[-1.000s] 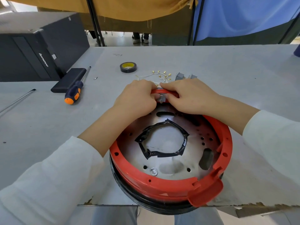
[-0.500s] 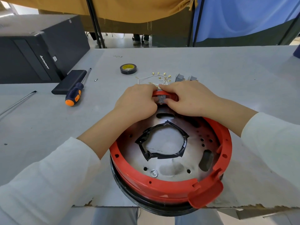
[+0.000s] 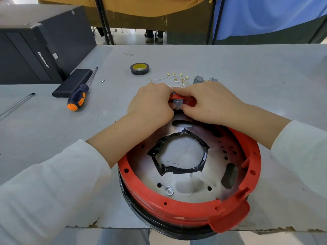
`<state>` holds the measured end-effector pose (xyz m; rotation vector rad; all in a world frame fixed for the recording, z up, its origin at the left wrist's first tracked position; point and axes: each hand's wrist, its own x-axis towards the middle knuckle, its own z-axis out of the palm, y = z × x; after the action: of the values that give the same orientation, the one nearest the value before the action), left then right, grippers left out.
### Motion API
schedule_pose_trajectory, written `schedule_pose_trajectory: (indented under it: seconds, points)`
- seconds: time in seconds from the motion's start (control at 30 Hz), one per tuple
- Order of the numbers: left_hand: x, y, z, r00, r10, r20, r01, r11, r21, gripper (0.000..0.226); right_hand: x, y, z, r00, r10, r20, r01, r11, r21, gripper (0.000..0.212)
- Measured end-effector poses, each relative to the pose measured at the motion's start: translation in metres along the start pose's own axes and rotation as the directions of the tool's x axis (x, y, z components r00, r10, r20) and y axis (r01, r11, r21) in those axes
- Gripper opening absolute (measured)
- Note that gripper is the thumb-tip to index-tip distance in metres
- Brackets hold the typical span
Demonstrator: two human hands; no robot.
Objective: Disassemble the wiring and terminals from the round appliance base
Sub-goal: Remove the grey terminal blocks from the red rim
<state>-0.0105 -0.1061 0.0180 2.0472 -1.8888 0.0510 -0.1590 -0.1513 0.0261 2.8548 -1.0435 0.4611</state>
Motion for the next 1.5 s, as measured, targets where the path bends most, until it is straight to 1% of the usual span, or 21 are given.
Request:
schedule_pose_trajectory:
  seconds: [0.13, 0.27, 0.37, 0.47, 0.57, 0.77, 0.93, 1.1, 1.2, 1.33, 1.5]
  points:
    - [-0.001, 0.004, -0.003, 0.999, -0.040, 0.007, 0.040, 0.999, 0.015, 0.013, 0.001, 0.000, -0.001, 0.999, 0.026, 0.024, -0.026, 1.000, -0.014, 0.041]
    - [-0.004, 0.005, -0.005, 0.999, -0.038, 0.027, 0.038, 0.999, 0.022, 0.010, -0.001, -0.003, -0.001, 0.999, 0.027, 0.024, -0.026, 0.999, -0.019, 0.037]
    - [-0.006, 0.003, -0.006, 0.999, -0.008, 0.046, 0.009, 1.000, -0.016, 0.003, -0.002, -0.002, -0.001, 1.000, 0.020, 0.021, -0.019, 1.000, -0.007, 0.038]
    - [-0.004, -0.001, -0.005, 0.997, 0.034, 0.069, -0.031, 0.999, -0.041, 0.013, -0.001, 0.001, -0.001, 0.999, 0.013, 0.031, -0.014, 1.000, 0.017, 0.044]
    - [-0.002, -0.003, -0.005, 0.996, 0.055, 0.076, -0.050, 0.996, -0.072, 0.015, 0.001, 0.003, 0.001, 0.999, 0.012, 0.033, -0.013, 1.000, 0.022, 0.051]
    - [0.001, -0.005, -0.004, 0.996, 0.054, 0.075, -0.045, 0.992, -0.115, 0.020, 0.002, 0.007, 0.004, 1.000, 0.000, 0.015, -0.001, 1.000, 0.019, 0.051]
    - [0.004, -0.006, 0.001, 0.999, 0.015, 0.046, -0.011, 0.997, -0.081, 0.024, 0.002, 0.007, 0.005, 1.000, -0.017, -0.021, 0.017, 1.000, 0.025, 0.052]
    - [0.005, -0.003, 0.001, 0.999, 0.007, 0.048, -0.005, 0.999, -0.050, 0.019, -0.001, 0.004, 0.004, 0.995, -0.054, -0.088, 0.055, 0.998, 0.017, 0.046]
    - [0.004, -0.002, 0.000, 0.999, 0.024, 0.044, -0.023, 1.000, -0.021, 0.019, 0.001, 0.004, 0.003, 0.996, -0.068, -0.061, 0.067, 0.998, -0.011, 0.040]
    - [0.003, 0.000, 0.000, 0.997, 0.068, 0.037, -0.069, 0.997, 0.039, 0.016, 0.000, 0.004, 0.003, 0.994, -0.089, -0.056, 0.087, 0.996, -0.033, 0.041]
    - [0.001, 0.002, -0.003, 0.997, 0.063, 0.042, -0.066, 0.994, 0.084, 0.011, 0.001, 0.002, 0.003, 0.995, -0.096, -0.038, 0.093, 0.994, -0.061, 0.036]
